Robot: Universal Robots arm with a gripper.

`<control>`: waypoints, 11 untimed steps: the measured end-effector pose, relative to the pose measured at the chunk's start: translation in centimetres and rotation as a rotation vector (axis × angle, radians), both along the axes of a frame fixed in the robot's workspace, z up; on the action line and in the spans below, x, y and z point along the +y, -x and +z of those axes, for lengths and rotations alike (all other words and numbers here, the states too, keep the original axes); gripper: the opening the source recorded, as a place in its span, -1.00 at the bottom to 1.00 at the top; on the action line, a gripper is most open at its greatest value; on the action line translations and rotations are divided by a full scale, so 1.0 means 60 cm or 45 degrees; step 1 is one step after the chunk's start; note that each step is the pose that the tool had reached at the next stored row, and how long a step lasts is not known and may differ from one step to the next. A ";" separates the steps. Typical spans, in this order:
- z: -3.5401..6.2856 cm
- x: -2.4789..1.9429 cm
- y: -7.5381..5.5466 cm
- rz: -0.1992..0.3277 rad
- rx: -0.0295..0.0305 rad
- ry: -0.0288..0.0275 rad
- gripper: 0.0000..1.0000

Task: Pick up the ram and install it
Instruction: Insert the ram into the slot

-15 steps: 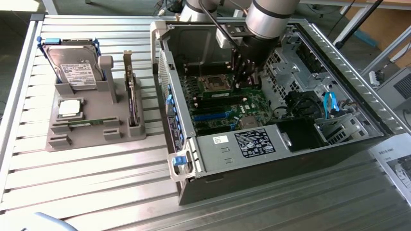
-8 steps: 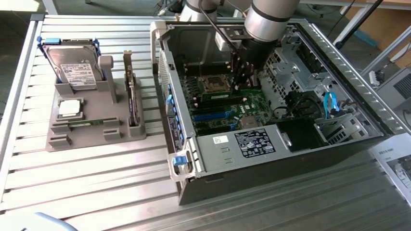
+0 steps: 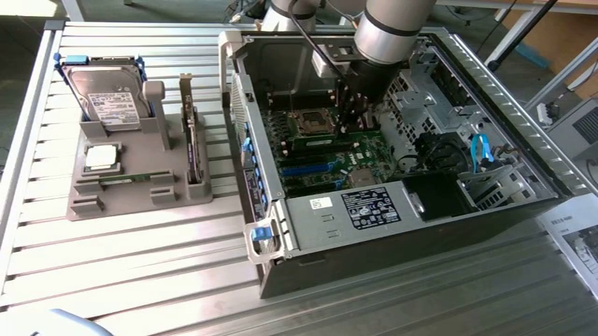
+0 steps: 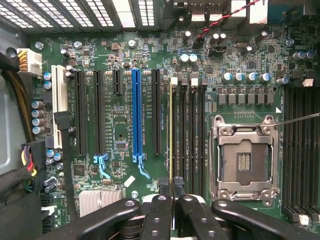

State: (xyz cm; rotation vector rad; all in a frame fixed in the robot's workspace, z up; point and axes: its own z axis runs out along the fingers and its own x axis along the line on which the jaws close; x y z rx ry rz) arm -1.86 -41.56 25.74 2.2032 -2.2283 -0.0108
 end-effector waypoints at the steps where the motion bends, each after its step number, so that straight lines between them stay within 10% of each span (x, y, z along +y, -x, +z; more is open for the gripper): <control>1: 0.000 0.0000 0.000 0.000 0.0000 0.0000 -0.76; 11: -0.001 0.0023 0.000 0.000 -0.0002 -0.0004 -0.76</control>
